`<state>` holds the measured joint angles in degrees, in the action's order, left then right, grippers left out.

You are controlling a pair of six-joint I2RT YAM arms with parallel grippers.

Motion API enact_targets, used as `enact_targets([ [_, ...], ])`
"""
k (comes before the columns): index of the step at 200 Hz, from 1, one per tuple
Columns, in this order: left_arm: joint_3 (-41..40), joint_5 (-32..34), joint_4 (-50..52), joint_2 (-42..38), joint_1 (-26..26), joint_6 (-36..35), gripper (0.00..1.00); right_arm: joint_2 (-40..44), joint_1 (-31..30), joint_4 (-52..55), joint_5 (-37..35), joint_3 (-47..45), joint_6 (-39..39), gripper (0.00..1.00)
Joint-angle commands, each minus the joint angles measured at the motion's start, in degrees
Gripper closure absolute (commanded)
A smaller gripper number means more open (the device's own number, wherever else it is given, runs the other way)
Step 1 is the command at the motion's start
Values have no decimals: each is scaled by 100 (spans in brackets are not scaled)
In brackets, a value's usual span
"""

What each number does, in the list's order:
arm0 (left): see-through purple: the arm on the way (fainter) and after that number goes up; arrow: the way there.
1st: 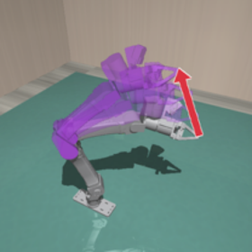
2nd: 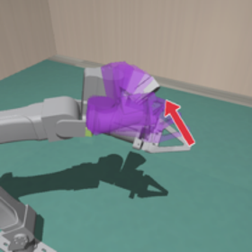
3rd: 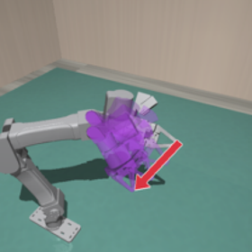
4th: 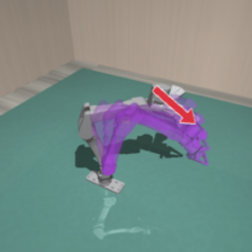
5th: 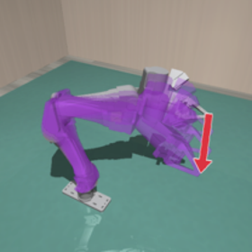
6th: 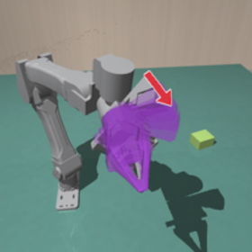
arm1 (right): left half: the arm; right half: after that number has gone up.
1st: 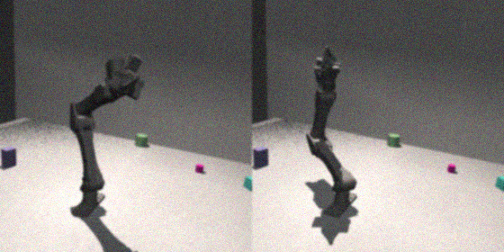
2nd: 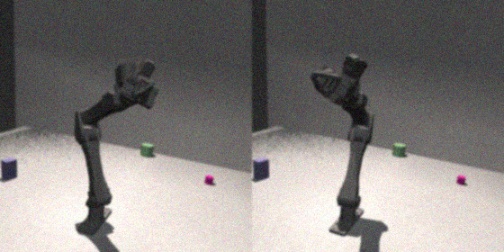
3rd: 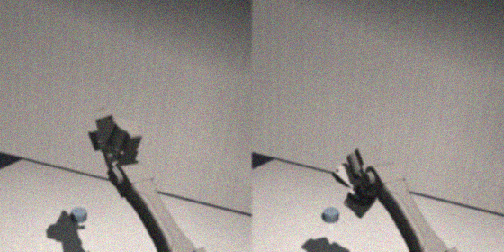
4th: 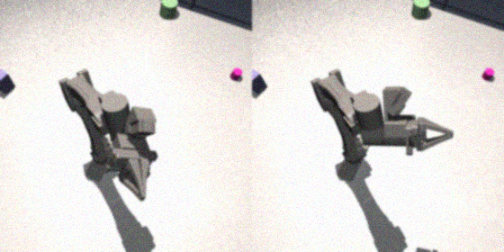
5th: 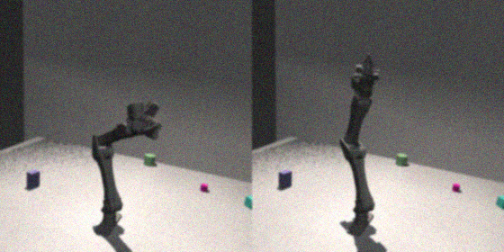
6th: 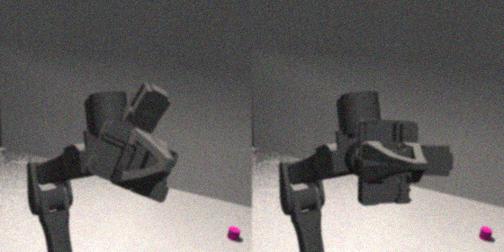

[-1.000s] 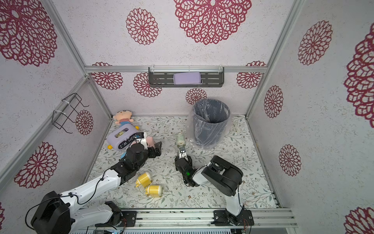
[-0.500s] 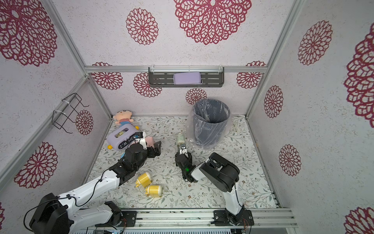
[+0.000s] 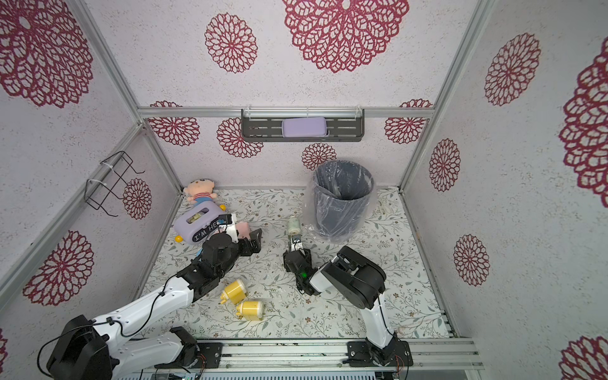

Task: Take out the pencil sharpener tray and clean the shavings
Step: Place the container at the center of the board.

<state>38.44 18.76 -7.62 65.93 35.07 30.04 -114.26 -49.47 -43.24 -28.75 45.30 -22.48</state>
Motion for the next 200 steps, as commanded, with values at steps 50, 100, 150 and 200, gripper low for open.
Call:
enact_targets([
  [50,-65,168,239,-377,-47,-110,3,1177,30,1275,71,-95,-162,1],
  [100,192,582,856,-772,-48,32,3,2811,45,3976,-234,441,-901,1],
  [150,766,792,2055,-573,-54,759,3,4310,122,5170,-53,229,-1016,1],
  [200,1371,1045,3838,-428,-62,1856,3,5415,278,3903,149,-1158,-1099,1],
])
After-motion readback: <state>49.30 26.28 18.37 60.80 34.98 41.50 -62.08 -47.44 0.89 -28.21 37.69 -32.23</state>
